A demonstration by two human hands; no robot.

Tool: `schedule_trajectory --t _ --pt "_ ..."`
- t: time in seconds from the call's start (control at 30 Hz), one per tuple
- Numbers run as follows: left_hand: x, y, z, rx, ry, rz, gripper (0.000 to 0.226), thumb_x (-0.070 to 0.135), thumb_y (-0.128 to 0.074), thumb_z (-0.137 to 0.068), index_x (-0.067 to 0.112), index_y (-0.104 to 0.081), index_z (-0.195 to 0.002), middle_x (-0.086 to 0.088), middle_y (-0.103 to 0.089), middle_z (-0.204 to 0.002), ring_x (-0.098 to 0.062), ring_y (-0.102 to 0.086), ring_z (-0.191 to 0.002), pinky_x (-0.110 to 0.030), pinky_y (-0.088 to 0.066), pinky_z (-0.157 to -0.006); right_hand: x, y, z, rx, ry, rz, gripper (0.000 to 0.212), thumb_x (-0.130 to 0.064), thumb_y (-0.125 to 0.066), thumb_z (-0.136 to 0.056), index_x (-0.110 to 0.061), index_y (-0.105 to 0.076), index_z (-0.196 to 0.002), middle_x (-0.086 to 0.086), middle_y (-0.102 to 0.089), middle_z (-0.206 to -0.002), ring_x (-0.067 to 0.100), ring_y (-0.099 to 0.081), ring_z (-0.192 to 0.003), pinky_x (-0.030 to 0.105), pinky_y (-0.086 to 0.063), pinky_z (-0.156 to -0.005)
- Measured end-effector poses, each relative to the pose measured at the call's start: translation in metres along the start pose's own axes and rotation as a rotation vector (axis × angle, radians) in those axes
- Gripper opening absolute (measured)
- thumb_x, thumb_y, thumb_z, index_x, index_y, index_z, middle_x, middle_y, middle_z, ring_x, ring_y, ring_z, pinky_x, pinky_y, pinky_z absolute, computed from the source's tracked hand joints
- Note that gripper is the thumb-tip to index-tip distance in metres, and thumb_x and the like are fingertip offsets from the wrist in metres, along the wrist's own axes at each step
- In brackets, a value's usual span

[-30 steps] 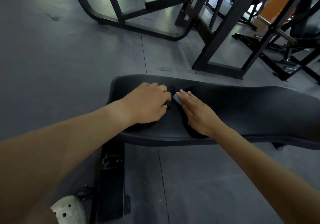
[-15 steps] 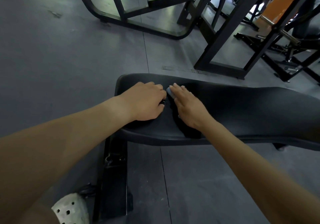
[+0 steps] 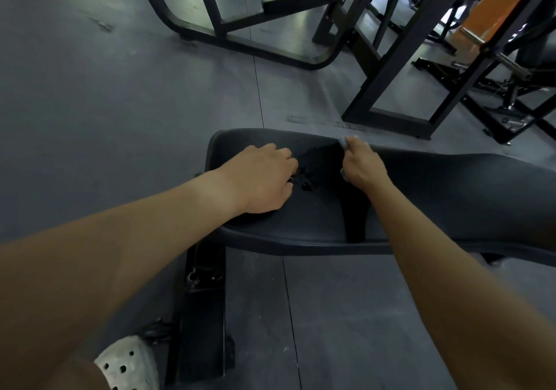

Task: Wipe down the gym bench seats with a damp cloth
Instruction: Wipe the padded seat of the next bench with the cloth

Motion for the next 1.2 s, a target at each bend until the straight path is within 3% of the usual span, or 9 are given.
schedule_trajectory --t 0.13,0.27,0.37,0.57,0.7,0.83,0.97,1.1,1.2 --pt "0.005 0.0 -0.003 0.025 0.002 -0.015 0.036 0.039 -0.041 -0.105 0.018 -0.056 -0.13 -0.002 -0.053 -0.124 -0.021 -0.049 -0.108 -0.034 -0.042 -0.082 -0.03 -0.018 0.019 -0.064 0.17 -0.006 0.037 -0.016 -0.033 -0.106 -0.017 -0.046 -0.141 0.013 -0.051 -0.14 0.037 -0.049 -0.129 0.048 -0.039 -0.106" --pt "0.014 0.002 -0.006 0.029 0.022 -0.052 0.034 0.038 -0.04 -0.106 0.015 -0.052 -0.128 -0.007 -0.05 -0.124 -0.025 -0.047 -0.11 -0.036 -0.039 -0.083 -0.038 -0.031 0.039 -0.164 0.336 0.011 0.052 -0.018 -0.031 -0.109 -0.024 -0.028 -0.16 -0.004 -0.019 -0.169 0.018 -0.011 -0.156 0.041 -0.01 -0.127" --pt "0.018 0.001 -0.009 0.028 0.041 -0.073 0.037 0.038 -0.041 -0.106 0.013 -0.051 -0.131 -0.01 -0.048 -0.128 -0.027 -0.046 -0.114 -0.039 -0.043 -0.088 -0.025 -0.022 0.03 -0.144 0.322 0.009 0.049 -0.024 -0.031 -0.11 -0.03 -0.031 -0.158 -0.009 -0.024 -0.167 0.014 -0.016 -0.155 0.042 -0.006 -0.128" --pt "0.02 0.0 -0.012 0.046 0.041 -0.081 0.038 0.038 -0.039 -0.106 0.012 -0.05 -0.132 -0.01 -0.048 -0.127 -0.027 -0.046 -0.112 -0.038 -0.044 -0.086 0.039 0.011 -0.001 0.002 -0.039 -0.1 0.039 -0.025 -0.033 -0.104 -0.034 -0.046 -0.139 0.013 -0.06 -0.13 0.038 -0.057 -0.116 0.052 -0.044 -0.104" --pt "0.021 0.0 -0.013 0.069 0.033 -0.072 0.036 0.038 -0.039 -0.106 0.012 -0.051 -0.127 -0.009 -0.047 -0.125 -0.026 -0.045 -0.111 -0.038 -0.045 -0.087 0.027 0.006 0.001 -0.007 -0.111 -0.143 0.051 -0.009 -0.042 -0.099 -0.021 -0.045 -0.148 0.019 -0.048 -0.145 0.04 -0.052 -0.124 0.049 -0.042 -0.107" --pt "0.02 0.002 -0.018 0.088 0.038 -0.072 0.034 0.039 -0.039 -0.105 0.012 -0.051 -0.122 -0.009 -0.047 -0.122 -0.027 -0.044 -0.11 -0.039 -0.041 -0.085 -0.023 -0.017 0.022 -0.037 0.106 -0.131 0.047 -0.014 -0.036 -0.102 -0.023 -0.047 -0.147 0.014 -0.048 -0.148 0.035 -0.052 -0.127 0.046 -0.041 -0.108" --pt "0.019 0.0 -0.02 0.083 0.039 -0.095 0.038 0.041 -0.039 -0.105 0.013 -0.051 -0.128 -0.01 -0.047 -0.126 -0.027 -0.046 -0.114 -0.041 -0.045 -0.088 -0.034 -0.023 0.034 -0.139 0.268 -0.036 0.051 -0.013 -0.035 -0.107 -0.021 -0.033 -0.158 0.002 -0.026 -0.167 0.024 -0.024 -0.153 0.04 -0.019 -0.125" --pt "0.016 -0.001 -0.019 0.086 0.022 -0.076 0.041 0.042 -0.038 -0.106 0.014 -0.052 -0.131 -0.007 -0.049 -0.126 -0.025 -0.047 -0.114 -0.04 -0.046 -0.089 0.018 0.004 0.016 -0.044 0.052 -0.09 0.041 -0.025 -0.033 -0.107 -0.031 -0.044 -0.146 0.017 -0.063 -0.132 0.035 -0.058 -0.12 0.049 -0.044 -0.107" --pt "0.014 0.0 -0.017 0.095 0.007 -0.07 0.042 0.043 -0.038 -0.106 0.014 -0.053 -0.132 -0.005 -0.05 -0.125 -0.024 -0.049 -0.112 -0.039 -0.045 -0.088 0.026 0.004 0.012 -0.011 -0.019 -0.136 0.033 -0.018 -0.039 -0.101 -0.026 -0.05 -0.131 0.016 -0.061 -0.118 0.038 -0.059 -0.107 0.053 -0.048 -0.097"
Point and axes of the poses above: each hand's wrist, its own z-axis away from the middle knuckle, its own y-axis out of the back of the hand, x = y × z, the point moved 9 cm from there along -z, towards the middle knuckle
